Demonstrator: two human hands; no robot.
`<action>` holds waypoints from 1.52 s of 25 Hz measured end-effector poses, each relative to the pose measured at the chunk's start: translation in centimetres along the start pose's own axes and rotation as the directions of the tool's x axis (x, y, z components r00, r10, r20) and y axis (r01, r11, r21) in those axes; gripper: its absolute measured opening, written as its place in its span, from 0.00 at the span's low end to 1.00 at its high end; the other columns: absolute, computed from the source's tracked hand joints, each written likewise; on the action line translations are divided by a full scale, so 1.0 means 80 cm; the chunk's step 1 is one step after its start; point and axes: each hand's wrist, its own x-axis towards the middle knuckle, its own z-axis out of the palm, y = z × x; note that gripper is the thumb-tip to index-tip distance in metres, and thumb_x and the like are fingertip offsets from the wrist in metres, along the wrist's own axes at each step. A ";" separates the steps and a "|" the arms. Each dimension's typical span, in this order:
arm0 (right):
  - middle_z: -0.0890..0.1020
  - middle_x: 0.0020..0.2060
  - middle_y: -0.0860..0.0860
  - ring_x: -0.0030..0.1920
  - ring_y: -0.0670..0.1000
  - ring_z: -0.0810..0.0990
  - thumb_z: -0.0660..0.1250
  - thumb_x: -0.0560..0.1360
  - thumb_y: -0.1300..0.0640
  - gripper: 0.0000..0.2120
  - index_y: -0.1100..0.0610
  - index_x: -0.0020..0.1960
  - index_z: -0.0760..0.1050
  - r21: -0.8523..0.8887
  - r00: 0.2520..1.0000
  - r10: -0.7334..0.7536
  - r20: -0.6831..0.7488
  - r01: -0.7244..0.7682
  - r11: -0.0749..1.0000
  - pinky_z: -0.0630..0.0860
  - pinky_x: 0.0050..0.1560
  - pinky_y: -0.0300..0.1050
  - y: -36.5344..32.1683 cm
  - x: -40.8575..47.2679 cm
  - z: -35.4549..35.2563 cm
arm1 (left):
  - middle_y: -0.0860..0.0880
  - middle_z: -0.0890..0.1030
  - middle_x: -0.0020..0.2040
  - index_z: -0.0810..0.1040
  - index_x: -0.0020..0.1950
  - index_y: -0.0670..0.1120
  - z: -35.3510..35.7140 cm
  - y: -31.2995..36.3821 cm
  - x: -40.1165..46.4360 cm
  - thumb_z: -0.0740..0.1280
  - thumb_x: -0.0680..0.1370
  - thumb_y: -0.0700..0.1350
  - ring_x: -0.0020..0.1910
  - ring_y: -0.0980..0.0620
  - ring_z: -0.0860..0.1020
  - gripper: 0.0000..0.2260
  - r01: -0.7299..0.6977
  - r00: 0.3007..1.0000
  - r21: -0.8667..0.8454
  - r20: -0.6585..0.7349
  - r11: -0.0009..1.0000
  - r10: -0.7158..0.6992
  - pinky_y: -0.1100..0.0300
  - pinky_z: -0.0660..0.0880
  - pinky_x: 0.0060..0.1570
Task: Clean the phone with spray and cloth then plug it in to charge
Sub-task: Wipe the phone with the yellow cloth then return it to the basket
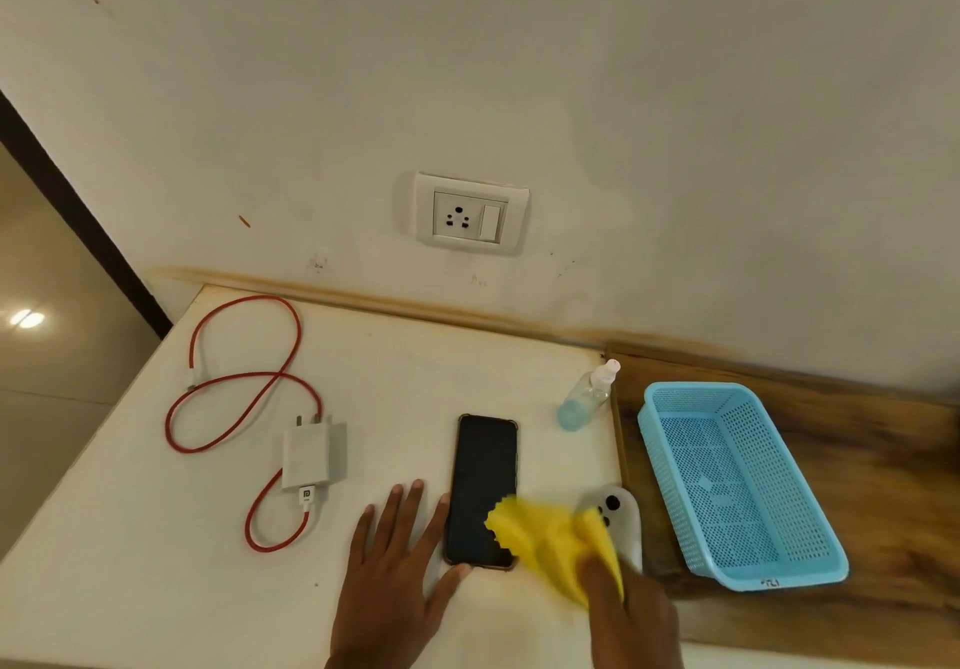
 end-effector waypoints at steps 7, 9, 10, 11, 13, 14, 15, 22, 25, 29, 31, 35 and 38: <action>0.79 0.48 0.56 0.48 0.54 0.76 0.56 0.79 0.56 0.11 0.59 0.54 0.74 -0.354 0.880 -0.463 0.104 0.468 0.810 0.71 0.49 0.45 -0.049 0.130 0.085 | 0.45 0.65 0.72 0.64 0.72 0.52 0.002 -0.002 0.004 0.50 0.75 0.68 0.74 0.48 0.52 0.31 0.003 1.000 0.016 0.022 1.000 -0.003 0.47 0.52 0.69; 0.69 0.66 0.59 0.65 0.60 0.68 0.54 0.79 0.55 0.18 0.58 0.68 0.64 -0.493 0.826 -0.481 0.294 0.563 0.664 0.66 0.65 0.50 -0.039 0.156 0.116 | 0.45 0.66 0.72 0.63 0.72 0.52 0.001 0.000 0.004 0.50 0.75 0.68 0.73 0.46 0.53 0.30 0.004 1.000 0.020 0.024 1.000 -0.005 0.47 0.52 0.68; 0.60 0.72 0.59 0.71 0.61 0.59 0.53 0.79 0.53 0.22 0.56 0.73 0.57 -0.536 0.797 -0.469 0.381 0.603 0.590 0.59 0.71 0.53 -0.033 0.168 0.130 | 0.45 0.65 0.72 0.63 0.72 0.52 0.001 0.000 0.004 0.50 0.75 0.68 0.73 0.47 0.53 0.30 0.005 1.000 0.021 0.024 1.000 -0.005 0.47 0.52 0.68; 0.53 0.75 0.57 0.74 0.61 0.51 0.52 0.79 0.52 0.25 0.52 0.74 0.52 -0.561 0.768 -0.455 0.450 0.640 0.525 0.53 0.73 0.56 -0.026 0.174 0.142 | 0.45 0.65 0.72 0.63 0.72 0.52 0.001 0.000 0.003 0.51 0.75 0.68 0.73 0.47 0.53 0.30 0.005 1.000 0.023 0.024 1.000 -0.006 0.47 0.53 0.68; 0.47 0.76 0.54 0.74 0.61 0.42 0.52 0.79 0.48 0.26 0.48 0.74 0.50 -0.594 0.743 -0.428 0.514 0.669 0.447 0.47 0.72 0.60 -0.013 0.177 0.159 | 0.46 0.65 0.73 0.63 0.73 0.52 0.002 -0.001 0.002 0.53 0.75 0.67 0.74 0.47 0.53 0.31 0.009 1.000 0.027 0.028 1.000 -0.009 0.47 0.53 0.69; 0.46 0.76 0.53 0.74 0.61 0.41 0.51 0.79 0.46 0.26 0.47 0.74 0.50 -0.606 0.750 -0.413 0.516 0.661 0.443 0.46 0.72 0.61 -0.009 0.176 0.165 | 0.46 0.65 0.73 0.64 0.72 0.52 0.002 -0.001 0.002 0.53 0.75 0.67 0.74 0.47 0.53 0.30 0.009 0.999 0.028 0.030 1.000 -0.010 0.47 0.53 0.69; 0.46 0.76 0.52 0.74 0.61 0.40 0.50 0.79 0.44 0.26 0.46 0.74 0.49 -0.624 0.765 -0.397 0.507 0.644 0.443 0.45 0.71 0.62 -0.004 0.174 0.169 | 0.46 0.65 0.73 0.64 0.72 0.52 0.001 -0.001 0.002 0.52 0.75 0.67 0.74 0.47 0.53 0.30 0.008 1.000 0.029 0.028 1.000 -0.009 0.47 0.53 0.69; 0.50 0.76 0.52 0.75 0.59 0.46 0.47 0.79 0.44 0.25 0.46 0.74 0.47 -0.674 0.804 -0.403 0.437 0.589 0.445 0.48 0.71 0.61 0.016 0.158 0.175 | 0.46 0.65 0.72 0.63 0.72 0.52 -0.005 0.001 0.000 0.51 0.76 0.66 0.73 0.47 0.55 0.29 0.002 1.000 0.005 0.013 1.000 -0.002 0.46 0.54 0.68; 0.53 0.76 0.53 0.75 0.59 0.48 0.47 0.79 0.45 0.25 0.49 0.75 0.49 -0.675 0.806 -0.414 0.422 0.585 0.451 0.49 0.71 0.60 0.027 0.148 0.177 | 0.45 0.65 0.73 0.63 0.72 0.52 -0.006 0.001 -0.001 0.51 0.77 0.65 0.73 0.47 0.56 0.28 -0.007 1.000 0.010 0.018 1.000 0.007 0.47 0.54 0.69; 0.71 0.68 0.56 0.68 0.60 0.68 0.47 0.74 0.46 0.27 0.53 0.69 0.66 -0.698 0.834 -0.406 0.374 0.541 0.468 0.67 0.64 0.59 0.040 0.124 0.173 | 0.45 0.65 0.73 0.63 0.72 0.52 -0.008 0.002 -0.001 0.52 0.76 0.65 0.72 0.45 0.58 0.28 -0.007 1.000 0.009 0.026 1.000 0.006 0.47 0.53 0.69; 0.72 0.67 0.56 0.67 0.60 0.70 0.47 0.74 0.47 0.27 0.54 0.68 0.68 -0.698 0.832 -0.404 0.380 0.545 0.465 0.68 0.63 0.57 0.049 0.111 0.168 | 0.45 0.65 0.72 0.64 0.72 0.52 -0.012 0.002 -0.002 0.49 0.77 0.65 0.72 0.46 0.59 0.28 -0.009 1.000 -0.004 0.016 1.000 0.009 0.48 0.53 0.69; 0.69 0.69 0.55 0.69 0.59 0.67 0.34 0.79 0.47 0.30 0.53 0.69 0.66 -0.709 0.819 -0.438 0.371 0.554 0.435 0.66 0.64 0.56 0.075 0.090 0.161 | 0.44 0.65 0.73 0.62 0.72 0.51 -0.011 0.001 -0.004 0.48 0.78 0.64 0.73 0.45 0.58 0.27 -0.022 1.000 -0.029 0.013 0.999 0.022 0.47 0.54 0.68; 0.67 0.71 0.54 0.71 0.59 0.64 0.32 0.79 0.47 0.31 0.53 0.70 0.65 -0.719 0.811 -0.455 0.368 0.559 0.413 0.61 0.68 0.54 0.090 0.080 0.159 | 0.44 0.64 0.73 0.62 0.72 0.51 -0.009 0.000 -0.002 0.47 0.78 0.64 0.73 0.46 0.56 0.27 -0.017 1.000 -0.035 0.021 0.999 0.017 0.46 0.55 0.68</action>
